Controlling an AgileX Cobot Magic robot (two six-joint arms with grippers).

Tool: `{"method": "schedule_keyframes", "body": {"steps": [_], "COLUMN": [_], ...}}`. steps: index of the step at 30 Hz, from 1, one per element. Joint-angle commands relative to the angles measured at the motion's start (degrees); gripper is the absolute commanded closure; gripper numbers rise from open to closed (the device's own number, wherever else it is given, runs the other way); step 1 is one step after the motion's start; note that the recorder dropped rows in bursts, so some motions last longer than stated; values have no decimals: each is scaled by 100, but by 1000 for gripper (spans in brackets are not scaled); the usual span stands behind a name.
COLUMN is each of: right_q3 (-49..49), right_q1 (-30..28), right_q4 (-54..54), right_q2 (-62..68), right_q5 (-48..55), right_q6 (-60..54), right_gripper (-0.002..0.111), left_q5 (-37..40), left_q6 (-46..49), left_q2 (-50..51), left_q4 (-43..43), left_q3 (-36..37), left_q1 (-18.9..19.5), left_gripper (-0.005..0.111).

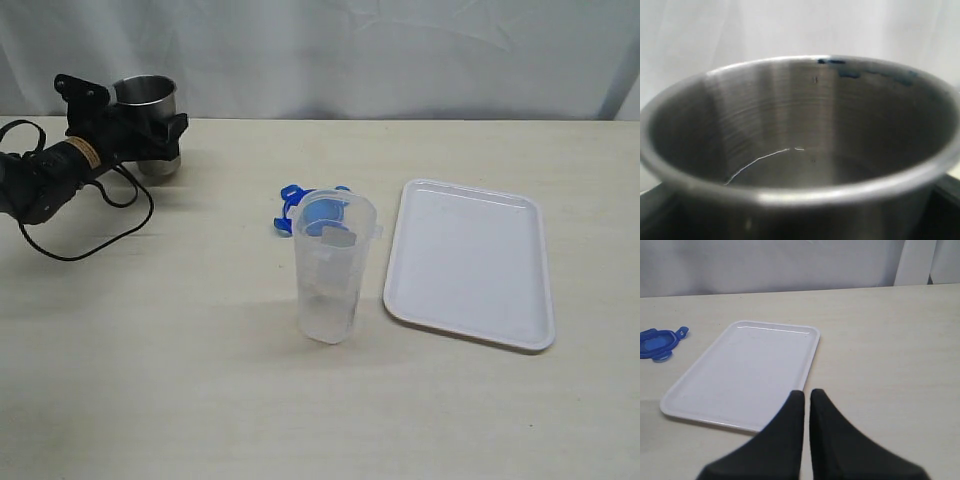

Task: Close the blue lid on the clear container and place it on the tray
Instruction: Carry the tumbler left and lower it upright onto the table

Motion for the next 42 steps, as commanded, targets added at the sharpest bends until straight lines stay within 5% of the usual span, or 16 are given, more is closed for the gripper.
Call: {"method": "schedule_keyframes", "body": {"steps": [1,14,16,18,21,33,38,42], "right_q3": [-16,-16,-16,-16,-16,-16,-16,-16], "right_q1": [-17,-17,-17,-17,-17,-17,-17,-17], "right_q4": [-16,-16,-16,-16,-16,-16,-16,-16], "right_q2": [-29,-29,-29,-29,-29,-29,-29,-29], "right_q5": [-79,-79,-79,-79,-79,-79,-79,-79], "right_q6": [-10,-10,-10,-10,-10,-10,-10,-10], "right_gripper": [104,104,104,104,104,104,104,104], "left_q5": [-336,-429,-531,-590,-608,-664,-744,-826], "left_q6": [57,57,57,46,-29,54,71,119], "left_q2": [69,225,225,225,225,225,225,225], "left_q4": [-69,-69,69,173,279,372,818,823], "left_q3": [-71,-61,-61,-61,-47,-9,66,107], "left_q1": [5,5,5,5,5,5,5,5], "left_gripper": [107,106,96,66,44,44,25,21]}}
